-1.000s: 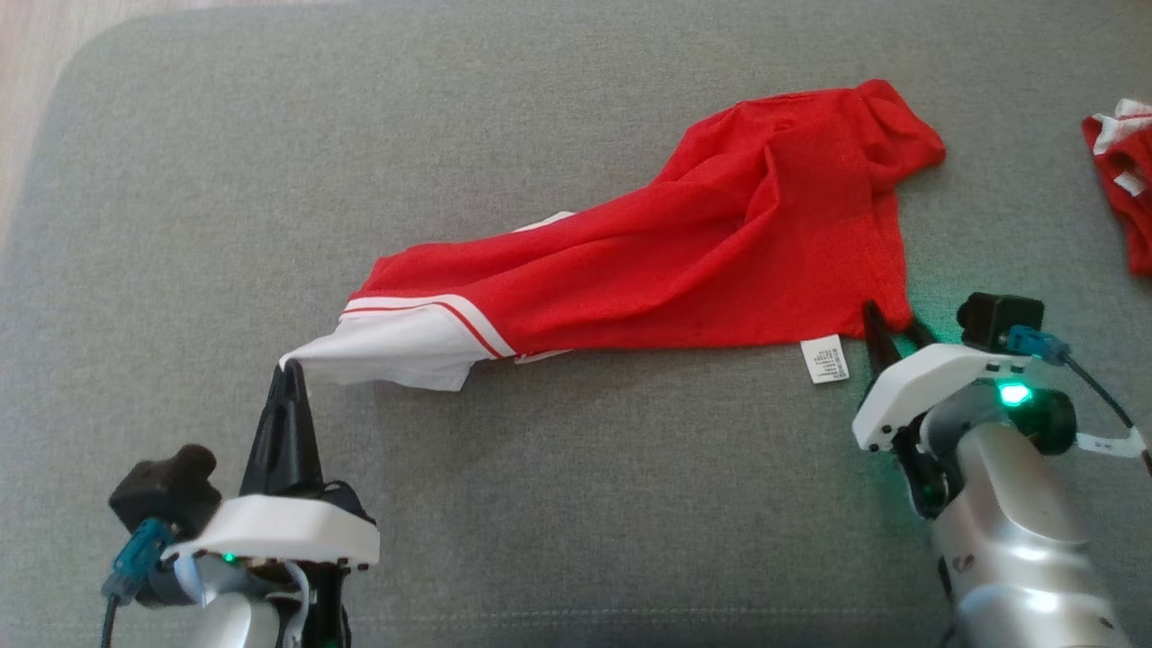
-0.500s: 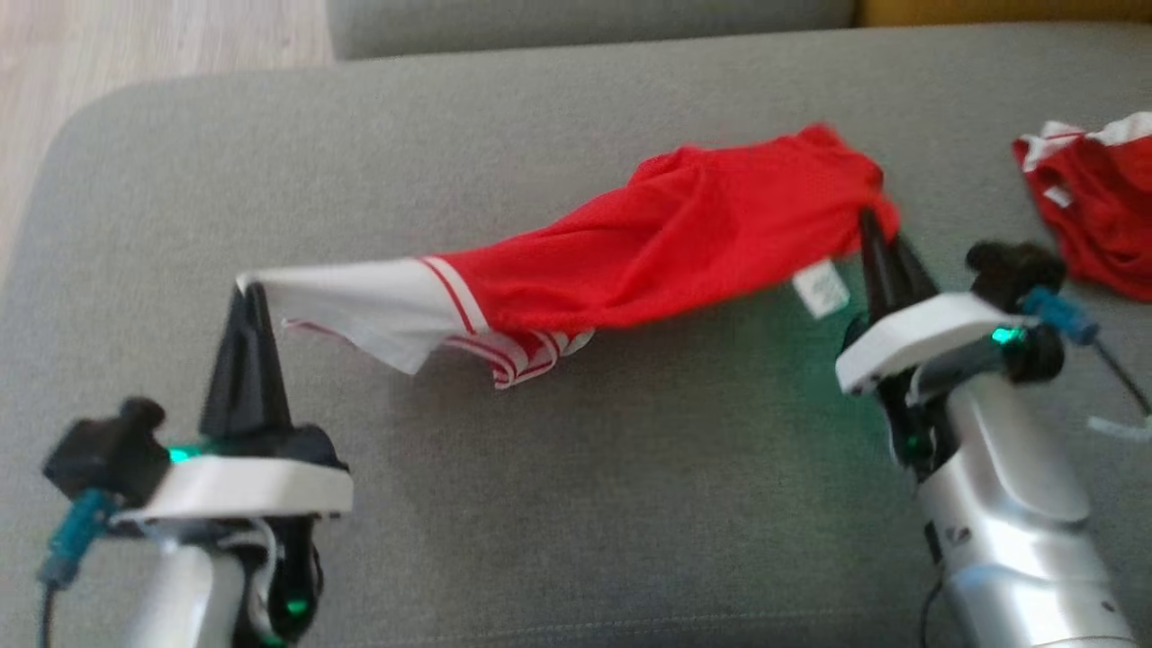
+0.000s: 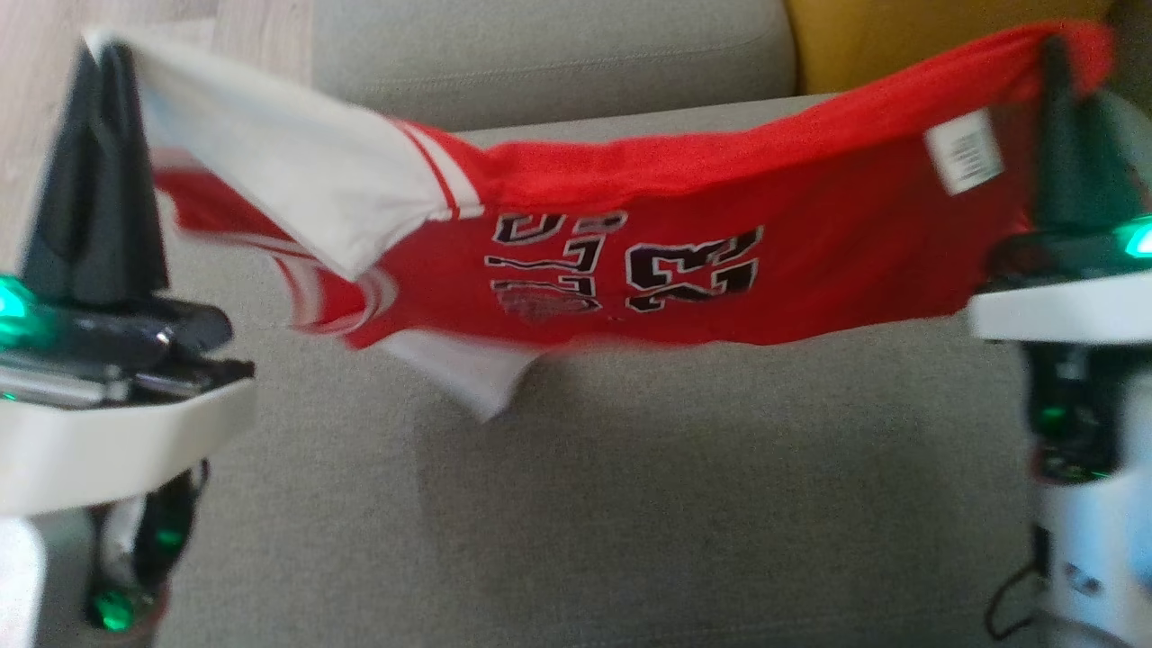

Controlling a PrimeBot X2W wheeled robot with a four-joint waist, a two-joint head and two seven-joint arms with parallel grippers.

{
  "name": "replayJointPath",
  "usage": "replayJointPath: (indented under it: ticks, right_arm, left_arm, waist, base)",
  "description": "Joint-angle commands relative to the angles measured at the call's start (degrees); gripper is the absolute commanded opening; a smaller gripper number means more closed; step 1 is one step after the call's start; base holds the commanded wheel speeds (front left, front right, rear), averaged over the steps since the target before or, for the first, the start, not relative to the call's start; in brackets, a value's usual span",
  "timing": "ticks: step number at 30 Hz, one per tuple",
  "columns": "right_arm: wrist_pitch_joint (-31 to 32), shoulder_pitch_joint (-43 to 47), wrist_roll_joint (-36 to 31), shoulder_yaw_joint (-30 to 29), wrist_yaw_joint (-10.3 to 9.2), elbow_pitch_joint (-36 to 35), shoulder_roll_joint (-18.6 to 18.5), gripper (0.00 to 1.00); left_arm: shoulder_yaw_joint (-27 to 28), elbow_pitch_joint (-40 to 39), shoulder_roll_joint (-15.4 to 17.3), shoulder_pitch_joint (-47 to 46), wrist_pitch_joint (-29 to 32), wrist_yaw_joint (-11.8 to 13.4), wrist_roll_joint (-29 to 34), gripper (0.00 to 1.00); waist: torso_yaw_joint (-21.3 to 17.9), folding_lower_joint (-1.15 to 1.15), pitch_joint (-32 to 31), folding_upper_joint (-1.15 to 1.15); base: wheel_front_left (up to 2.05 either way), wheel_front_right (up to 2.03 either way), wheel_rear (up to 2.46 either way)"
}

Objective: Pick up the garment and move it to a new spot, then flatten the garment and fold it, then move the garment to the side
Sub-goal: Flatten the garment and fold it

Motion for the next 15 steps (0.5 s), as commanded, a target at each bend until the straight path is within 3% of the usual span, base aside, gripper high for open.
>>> replayJointPath:
  ticks: [1,9,15]
  right_arm:
    - [0.88,-1.05,0.26,0.48,-0.05,-4.31,-0.36,0.0]
    - [8.48,0.05,-0.99,-3.79,-0.05,-24.08,-0.84,0.0]
    - [12.67,-2.46,0.09,-2.32,-0.05,-22.01,-0.42,0.0]
  left_arm:
    - [3.16,-2.99,2.47,-4.29,0.98,-0.29,0.75,0.0]
    - [4.36,-10.6,8.31,-16.99,9.44,-2.69,2.16,0.0]
    - [2.5,-4.03,8.69,-24.17,11.97,-4.82,0.45,0.0]
  waist:
    - [-0.41,0.0,-0.45,0.0]
    - [-1.17,0.0,1.45,0.0]
    - [-0.72,0.0,6.83,0.0]
  base:
    - [0.0,0.0,0.0]
    - [0.0,0.0,0.0]
    - [0.0,0.0,0.0]
